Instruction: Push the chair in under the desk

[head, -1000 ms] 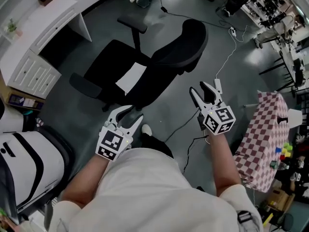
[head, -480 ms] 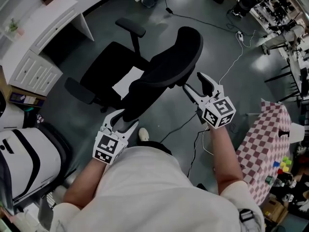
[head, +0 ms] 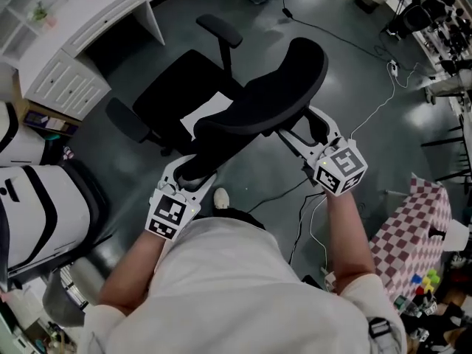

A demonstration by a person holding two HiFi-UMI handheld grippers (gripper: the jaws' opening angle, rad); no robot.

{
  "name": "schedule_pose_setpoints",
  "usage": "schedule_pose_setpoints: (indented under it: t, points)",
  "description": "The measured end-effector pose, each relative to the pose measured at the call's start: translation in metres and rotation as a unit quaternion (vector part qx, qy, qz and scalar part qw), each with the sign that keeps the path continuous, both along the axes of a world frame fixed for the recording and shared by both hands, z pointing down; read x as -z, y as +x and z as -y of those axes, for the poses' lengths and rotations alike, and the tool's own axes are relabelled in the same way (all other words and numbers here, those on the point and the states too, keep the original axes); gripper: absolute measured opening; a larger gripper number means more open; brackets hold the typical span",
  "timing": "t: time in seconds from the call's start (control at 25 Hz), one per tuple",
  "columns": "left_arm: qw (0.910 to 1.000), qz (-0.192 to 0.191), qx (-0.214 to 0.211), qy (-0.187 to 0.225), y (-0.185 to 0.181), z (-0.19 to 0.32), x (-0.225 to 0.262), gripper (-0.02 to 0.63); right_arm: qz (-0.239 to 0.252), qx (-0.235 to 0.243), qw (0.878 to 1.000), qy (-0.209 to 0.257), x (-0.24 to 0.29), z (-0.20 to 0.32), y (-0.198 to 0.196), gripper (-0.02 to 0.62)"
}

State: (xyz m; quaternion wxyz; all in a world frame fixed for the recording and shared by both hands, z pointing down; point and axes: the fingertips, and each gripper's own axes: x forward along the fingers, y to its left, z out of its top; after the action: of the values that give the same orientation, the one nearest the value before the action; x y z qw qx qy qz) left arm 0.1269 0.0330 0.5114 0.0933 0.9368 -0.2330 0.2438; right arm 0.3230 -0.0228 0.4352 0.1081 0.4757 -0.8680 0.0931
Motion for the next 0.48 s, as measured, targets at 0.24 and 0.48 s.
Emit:
schedule_pose_setpoints:
  t: [0.24,0.48]
  points:
    - [0.9994,0.005,-0.026,0.022,0.007,0.0003,-0.0018,0.185,0.001,0.004,1.0,0.002,0.0001,0.0074,0.0002,0.313]
    - [0.9989,0.004,-0.036,0.031,0.0095,0.0,-0.0016,0.172,0.007,0.002,1.0,0.004,-0.0005,0.0099,0.0018,0.313]
